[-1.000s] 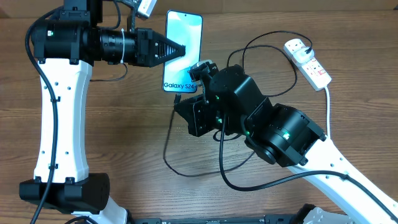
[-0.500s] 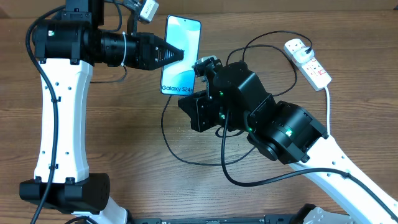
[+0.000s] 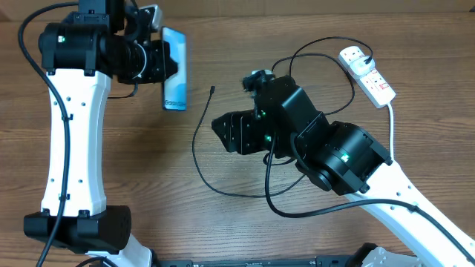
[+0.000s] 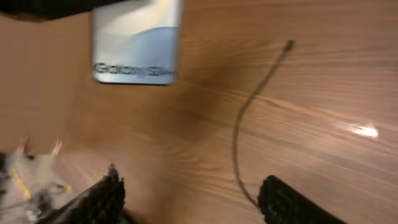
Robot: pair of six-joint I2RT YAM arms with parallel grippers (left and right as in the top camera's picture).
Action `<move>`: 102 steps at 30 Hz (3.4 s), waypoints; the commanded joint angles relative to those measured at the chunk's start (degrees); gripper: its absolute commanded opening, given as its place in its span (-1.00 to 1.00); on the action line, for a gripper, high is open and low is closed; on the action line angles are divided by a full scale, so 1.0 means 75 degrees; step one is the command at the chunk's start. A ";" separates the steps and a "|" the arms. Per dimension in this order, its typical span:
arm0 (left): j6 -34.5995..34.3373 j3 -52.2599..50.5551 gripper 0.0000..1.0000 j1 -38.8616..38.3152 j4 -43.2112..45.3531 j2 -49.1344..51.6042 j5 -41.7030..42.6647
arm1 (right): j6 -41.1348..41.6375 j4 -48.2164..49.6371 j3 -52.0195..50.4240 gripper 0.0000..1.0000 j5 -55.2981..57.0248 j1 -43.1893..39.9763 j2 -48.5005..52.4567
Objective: Plug charger to phone and switch on socket
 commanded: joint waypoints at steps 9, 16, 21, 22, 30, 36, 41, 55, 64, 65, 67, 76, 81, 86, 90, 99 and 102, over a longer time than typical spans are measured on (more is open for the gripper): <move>-0.1084 0.0026 -0.92 0.0038 -0.0533 0.1037 -0.2168 | 0.0175 -0.1463 0.1367 0.44 -0.1067 -0.1023 0.1629; -0.1370 0.0026 -0.92 0.0038 -0.0458 0.1174 -0.2165 | -0.0629 -0.4054 0.5974 0.43 -0.0982 -0.1722 0.5094; -0.1367 0.0026 -0.92 0.0038 -0.0583 0.1174 -0.2165 | 0.0029 -0.3034 0.6502 0.44 -0.0536 -0.1722 0.6406; -0.1367 0.0026 -0.92 0.0038 -0.0624 0.1174 -0.2168 | 0.0356 -0.2873 0.6499 0.38 -0.0227 -0.1684 0.6636; -0.1370 0.0026 -0.92 0.0044 -0.0632 0.1174 -0.2224 | 0.1212 -0.1769 0.6496 0.13 0.0799 -0.1291 0.7947; -0.1367 0.0026 -0.92 0.0044 -0.0629 0.1174 -0.2221 | 0.1408 -0.1300 0.6496 0.13 0.1329 -0.0985 0.8641; -0.1367 0.0026 -0.91 0.0044 -0.0627 0.1174 -0.2221 | 0.1614 -0.1157 0.6496 0.14 0.1830 -0.0764 0.9020; -0.1367 0.0026 -0.92 0.0044 -0.0583 0.1174 -0.2221 | 0.2008 -0.1626 0.6467 0.11 0.2769 -0.0694 0.9250; -0.1367 0.0026 -0.92 0.0044 -0.0589 0.1174 -0.2221 | 0.1784 -0.1343 0.6481 0.11 0.1807 -0.0702 0.9247; -0.1367 0.0026 -0.92 0.0044 -0.0589 0.1174 -0.2221 | 0.1766 -0.1268 0.6484 0.11 0.1690 -0.0714 0.9247; -0.1364 0.0026 -0.92 0.0044 -0.0597 0.1174 -0.2221 | 0.1769 -0.1113 0.6487 0.11 0.1577 -0.0749 0.9247; -0.1367 0.0026 -0.92 0.0044 -0.0565 0.1174 -0.2221 | 0.1775 -0.0912 0.6461 0.11 0.2113 -0.0749 0.9273; -0.1367 0.0026 -0.92 0.0044 -0.0565 0.1174 -0.2218 | 0.1804 -0.0895 0.6280 0.11 0.2174 -0.0667 0.9296; -0.1367 0.0026 -0.92 0.0044 -0.0545 0.1174 -0.2218 | 0.1804 -0.0839 0.6030 0.11 0.2183 -0.0525 0.9296; -0.1367 0.0026 -0.92 0.0044 -0.0545 0.1174 -0.2180 | 0.1973 -0.0854 0.5750 0.11 0.2314 -0.0396 0.9299; -0.1370 0.0026 -0.92 0.0044 -0.0545 0.1174 -0.2159 | 0.2634 -0.1839 0.5560 0.00 0.2448 -0.0460 0.9299; -0.1373 0.0026 -0.91 0.0044 -0.0545 0.1174 -0.2133 | 0.2908 -0.2465 0.5563 -0.01 0.2305 -0.0533 0.9296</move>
